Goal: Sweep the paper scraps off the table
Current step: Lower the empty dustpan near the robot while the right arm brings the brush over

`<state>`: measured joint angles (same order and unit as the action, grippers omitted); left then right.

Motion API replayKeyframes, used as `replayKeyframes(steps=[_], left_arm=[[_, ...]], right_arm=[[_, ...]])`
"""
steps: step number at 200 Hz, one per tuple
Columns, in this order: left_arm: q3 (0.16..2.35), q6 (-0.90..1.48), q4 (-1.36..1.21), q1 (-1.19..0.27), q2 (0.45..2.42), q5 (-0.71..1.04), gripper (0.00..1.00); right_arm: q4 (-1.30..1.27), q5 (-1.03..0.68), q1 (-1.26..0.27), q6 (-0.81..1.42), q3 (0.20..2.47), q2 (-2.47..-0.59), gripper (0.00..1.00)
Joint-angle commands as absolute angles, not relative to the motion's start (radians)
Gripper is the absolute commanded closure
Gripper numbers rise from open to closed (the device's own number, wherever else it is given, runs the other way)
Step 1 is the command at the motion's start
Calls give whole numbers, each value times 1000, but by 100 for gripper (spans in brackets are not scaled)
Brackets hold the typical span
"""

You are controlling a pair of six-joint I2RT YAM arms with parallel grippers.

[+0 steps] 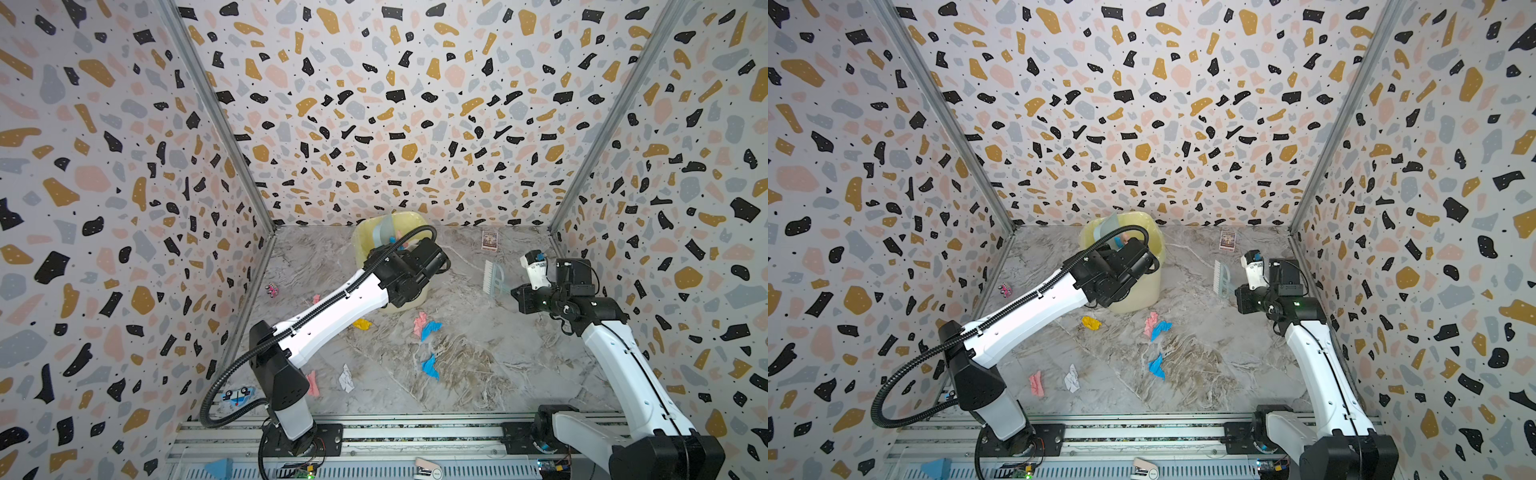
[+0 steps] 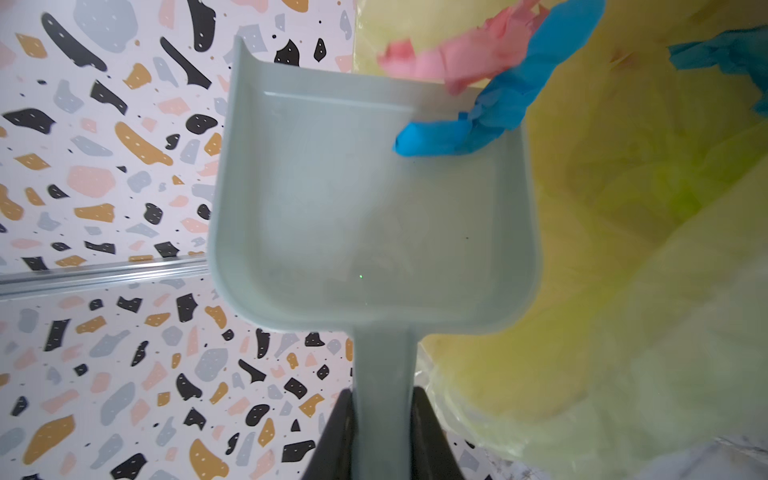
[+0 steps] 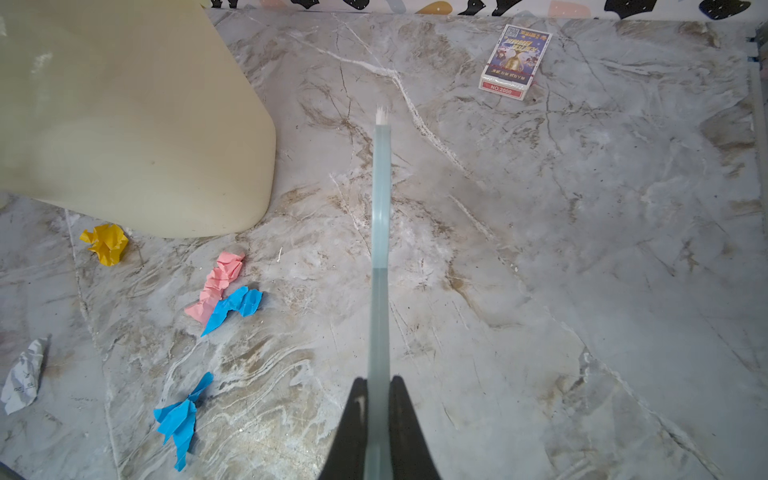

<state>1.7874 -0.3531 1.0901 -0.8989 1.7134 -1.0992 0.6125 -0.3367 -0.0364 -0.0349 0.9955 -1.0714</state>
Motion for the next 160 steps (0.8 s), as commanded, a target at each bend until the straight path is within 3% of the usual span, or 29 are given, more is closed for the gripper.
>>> replayKeyframes(steps=[1,85,133,160], left_arm=[[1789,-405,1036,-910,1705,-1198,100],[1836,-376,1037,-910,1708,-1161,100],[1892,-291,1000,-914,1646,-995,100],[1849,-236,915,-921,1550,-867,100]], right_arm=[[608,-359,-34,-21,1009,-1071,100],[618,-377,-35,-7,1001,-1066,100],[651,-416,-53,23,980,-1055,100],[653,-388,-179,49,980,-1025,100]])
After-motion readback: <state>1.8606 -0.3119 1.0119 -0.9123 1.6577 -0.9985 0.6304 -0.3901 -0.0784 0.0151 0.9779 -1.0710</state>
